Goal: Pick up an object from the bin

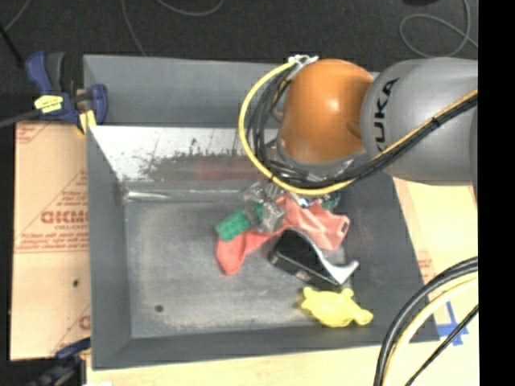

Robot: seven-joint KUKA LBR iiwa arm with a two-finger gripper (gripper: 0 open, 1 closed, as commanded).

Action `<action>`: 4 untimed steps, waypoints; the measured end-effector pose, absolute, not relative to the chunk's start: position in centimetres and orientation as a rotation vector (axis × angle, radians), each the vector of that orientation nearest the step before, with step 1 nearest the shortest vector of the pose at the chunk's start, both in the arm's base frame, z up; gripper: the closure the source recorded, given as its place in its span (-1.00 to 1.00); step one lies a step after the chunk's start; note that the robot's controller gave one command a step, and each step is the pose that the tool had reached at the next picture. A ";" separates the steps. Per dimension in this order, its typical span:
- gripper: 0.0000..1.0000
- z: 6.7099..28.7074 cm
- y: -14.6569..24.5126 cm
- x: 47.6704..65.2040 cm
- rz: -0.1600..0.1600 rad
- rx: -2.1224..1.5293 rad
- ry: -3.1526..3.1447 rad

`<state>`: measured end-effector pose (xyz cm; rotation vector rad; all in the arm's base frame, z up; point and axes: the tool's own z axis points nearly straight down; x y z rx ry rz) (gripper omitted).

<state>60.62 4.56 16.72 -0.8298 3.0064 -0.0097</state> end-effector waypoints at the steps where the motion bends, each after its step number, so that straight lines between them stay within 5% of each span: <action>1: 1.00 14.8 5.5 61.1 -0.018 -1.140 2.893; 2: 1.00 15.3 5.7 59.6 -0.011 -0.997 2.951; 3: 1.00 15.5 6.8 60.7 -0.007 -0.635 3.041; 4: 1.00 15.8 6.4 56.9 -0.010 -0.750 3.017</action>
Offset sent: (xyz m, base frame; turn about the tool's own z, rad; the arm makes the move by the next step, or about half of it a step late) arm -0.0390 0.0192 0.0085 0.2805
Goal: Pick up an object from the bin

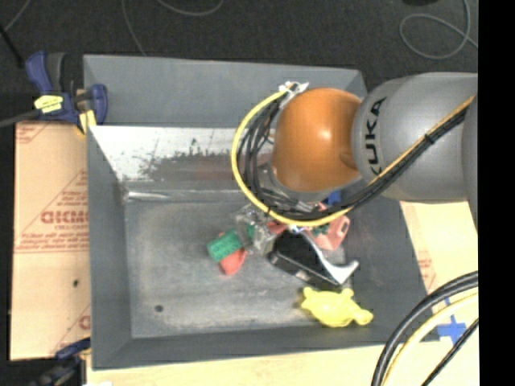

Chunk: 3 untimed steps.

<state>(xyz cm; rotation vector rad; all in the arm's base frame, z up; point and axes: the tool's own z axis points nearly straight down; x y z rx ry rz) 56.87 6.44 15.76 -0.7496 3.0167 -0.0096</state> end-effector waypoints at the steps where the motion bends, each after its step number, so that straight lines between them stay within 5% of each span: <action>1: 1.00 15.7 6.4 53.0 -0.009 -0.813 3.004; 3: 1.00 15.8 6.8 58.7 -0.003 -0.388 3.080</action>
Offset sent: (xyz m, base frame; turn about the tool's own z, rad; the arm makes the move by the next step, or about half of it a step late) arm 0.0594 -0.0072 0.0111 0.2706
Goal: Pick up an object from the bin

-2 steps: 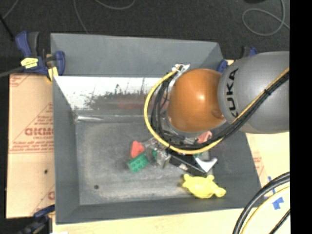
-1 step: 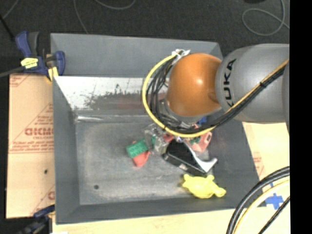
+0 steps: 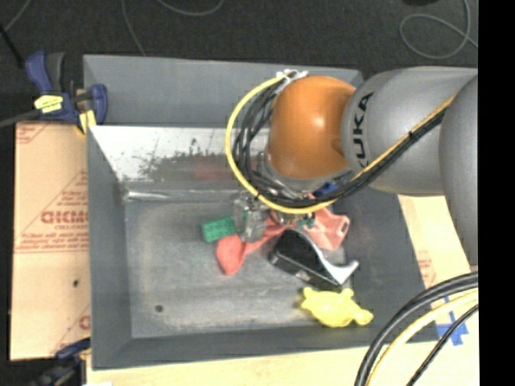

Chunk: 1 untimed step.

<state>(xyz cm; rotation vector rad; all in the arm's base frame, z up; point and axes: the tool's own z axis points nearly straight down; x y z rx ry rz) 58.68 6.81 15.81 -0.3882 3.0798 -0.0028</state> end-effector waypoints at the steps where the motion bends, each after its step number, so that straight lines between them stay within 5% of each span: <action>1: 1.00 15.4 9.7 59.0 -0.005 -0.540 3.058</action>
Offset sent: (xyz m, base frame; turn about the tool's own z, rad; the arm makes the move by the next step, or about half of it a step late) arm 0.0472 0.0411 0.0182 -0.4369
